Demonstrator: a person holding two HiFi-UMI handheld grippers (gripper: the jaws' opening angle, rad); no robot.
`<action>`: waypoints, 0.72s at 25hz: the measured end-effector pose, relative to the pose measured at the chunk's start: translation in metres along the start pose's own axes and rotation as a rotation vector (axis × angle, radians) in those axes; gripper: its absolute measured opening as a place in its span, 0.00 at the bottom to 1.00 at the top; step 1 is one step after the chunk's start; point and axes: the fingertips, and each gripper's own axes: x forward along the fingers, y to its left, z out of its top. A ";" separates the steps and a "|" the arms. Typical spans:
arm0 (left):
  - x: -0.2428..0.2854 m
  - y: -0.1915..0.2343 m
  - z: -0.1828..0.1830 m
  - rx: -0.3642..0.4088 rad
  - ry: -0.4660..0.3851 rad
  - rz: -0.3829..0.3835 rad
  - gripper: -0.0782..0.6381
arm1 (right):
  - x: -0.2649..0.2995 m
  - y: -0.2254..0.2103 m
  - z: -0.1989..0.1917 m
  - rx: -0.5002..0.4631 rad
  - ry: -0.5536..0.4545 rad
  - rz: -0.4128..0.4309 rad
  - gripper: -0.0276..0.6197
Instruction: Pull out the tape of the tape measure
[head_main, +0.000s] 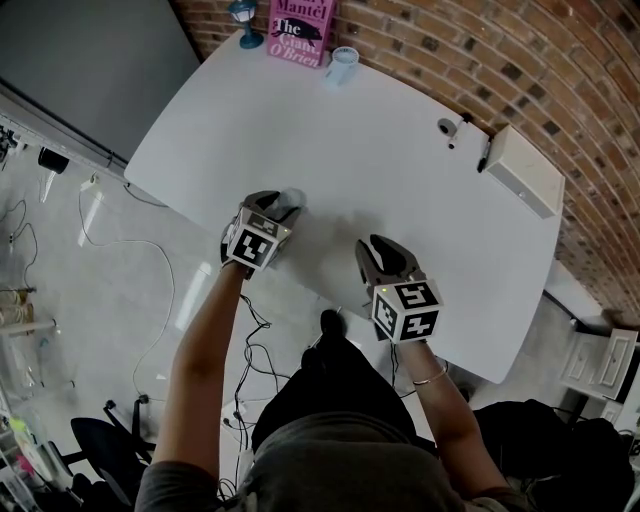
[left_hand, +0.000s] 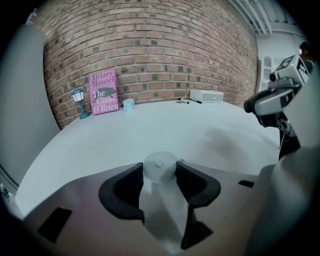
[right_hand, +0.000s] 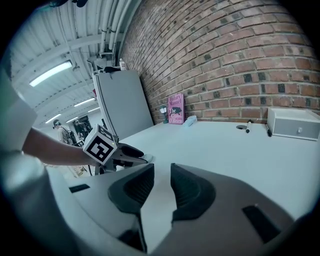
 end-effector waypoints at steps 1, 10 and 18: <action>-0.002 -0.002 0.000 -0.005 -0.001 -0.001 0.41 | 0.000 0.001 0.000 -0.001 0.001 0.002 0.20; -0.041 -0.017 0.012 0.005 -0.087 0.018 0.41 | 0.008 0.021 0.001 -0.003 0.002 0.069 0.20; -0.092 -0.018 0.017 0.029 -0.156 0.062 0.41 | 0.018 0.061 0.007 0.032 -0.007 0.189 0.20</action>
